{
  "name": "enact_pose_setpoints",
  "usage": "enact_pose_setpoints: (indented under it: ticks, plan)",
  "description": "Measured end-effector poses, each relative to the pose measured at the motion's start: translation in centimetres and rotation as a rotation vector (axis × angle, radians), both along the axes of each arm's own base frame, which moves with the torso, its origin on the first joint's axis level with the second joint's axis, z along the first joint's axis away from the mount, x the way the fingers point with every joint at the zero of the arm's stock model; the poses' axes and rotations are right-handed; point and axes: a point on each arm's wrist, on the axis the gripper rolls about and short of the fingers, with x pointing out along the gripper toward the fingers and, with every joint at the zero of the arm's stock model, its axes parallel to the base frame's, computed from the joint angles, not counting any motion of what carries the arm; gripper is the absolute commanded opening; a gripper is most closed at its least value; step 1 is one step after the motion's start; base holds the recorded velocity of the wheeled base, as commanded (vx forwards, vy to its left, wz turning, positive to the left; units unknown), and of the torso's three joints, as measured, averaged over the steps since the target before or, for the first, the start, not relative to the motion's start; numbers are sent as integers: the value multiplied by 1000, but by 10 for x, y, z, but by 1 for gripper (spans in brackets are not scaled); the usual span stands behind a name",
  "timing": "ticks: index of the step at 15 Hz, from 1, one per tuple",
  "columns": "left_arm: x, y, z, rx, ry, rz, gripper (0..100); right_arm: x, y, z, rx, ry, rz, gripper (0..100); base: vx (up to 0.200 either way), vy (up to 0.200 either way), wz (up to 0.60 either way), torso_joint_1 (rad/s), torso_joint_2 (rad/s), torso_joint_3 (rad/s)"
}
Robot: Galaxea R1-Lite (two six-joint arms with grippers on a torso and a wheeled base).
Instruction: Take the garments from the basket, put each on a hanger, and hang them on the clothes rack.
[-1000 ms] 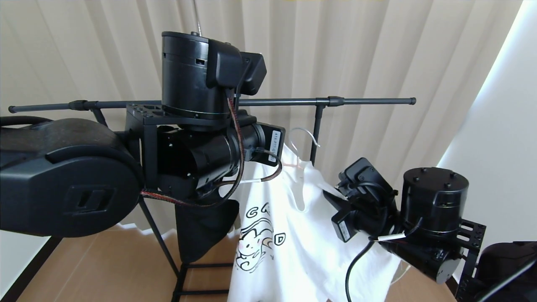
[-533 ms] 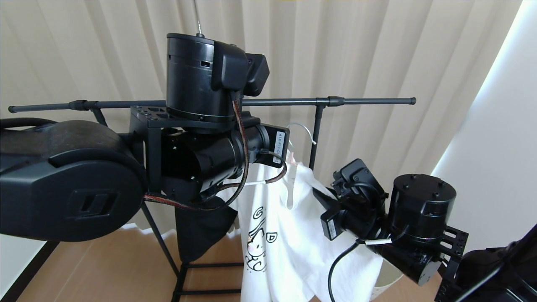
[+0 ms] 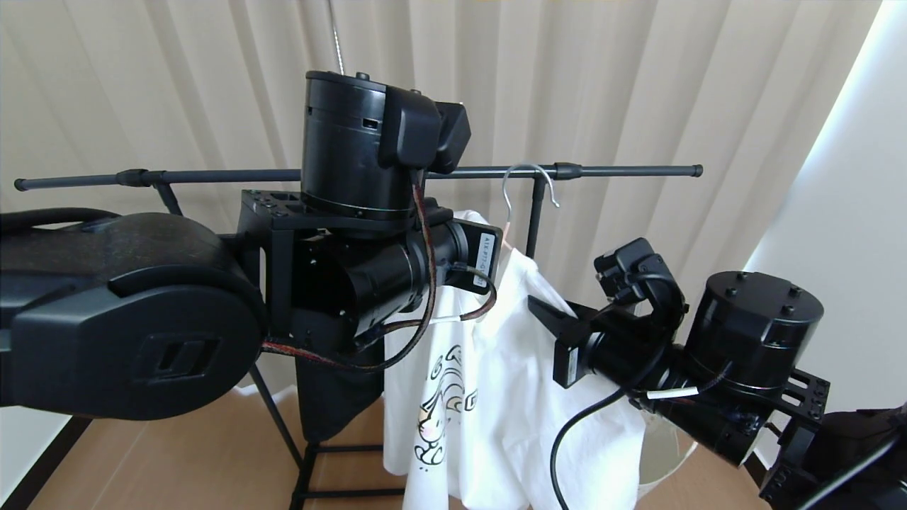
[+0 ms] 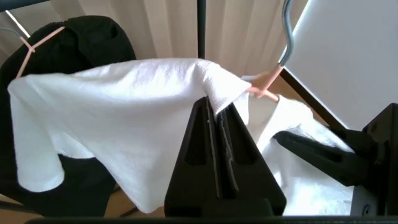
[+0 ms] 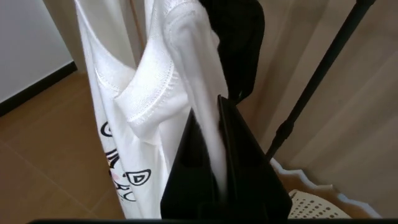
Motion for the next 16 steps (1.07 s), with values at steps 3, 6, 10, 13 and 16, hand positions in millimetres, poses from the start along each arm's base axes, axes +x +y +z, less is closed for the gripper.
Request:
enact_pose_setpoints:
  ticks: [3, 6, 10, 13, 16]
  plan:
    - [0, -1, -1, -6, 5, -1, 0, 0, -4, 7, 59, 10, 33, 0, 0, 0, 0, 0, 0, 0]
    - [-1, -2, -4, -4, 12, -6, 0, 2, -9, 13, 92, -26, 27, 0, 0, 0, 0, 0, 0, 0]
    - [-3, 0, -16, 28, 38, -11, 0, 3, -10, 15, 111, -53, 23, 0, 0, 0, 0, 0, 0, 0]
    - [-4, 1, -21, 42, 50, -13, 0, 2, -11, 15, 112, -53, 22, 0, 0, 0, 0, 0, 0, 0]
    - [-4, 2, -23, 49, 57, -20, 0, 1, -11, 16, 113, -56, 21, 0, 0, 0, 0, 0, 0, 0]
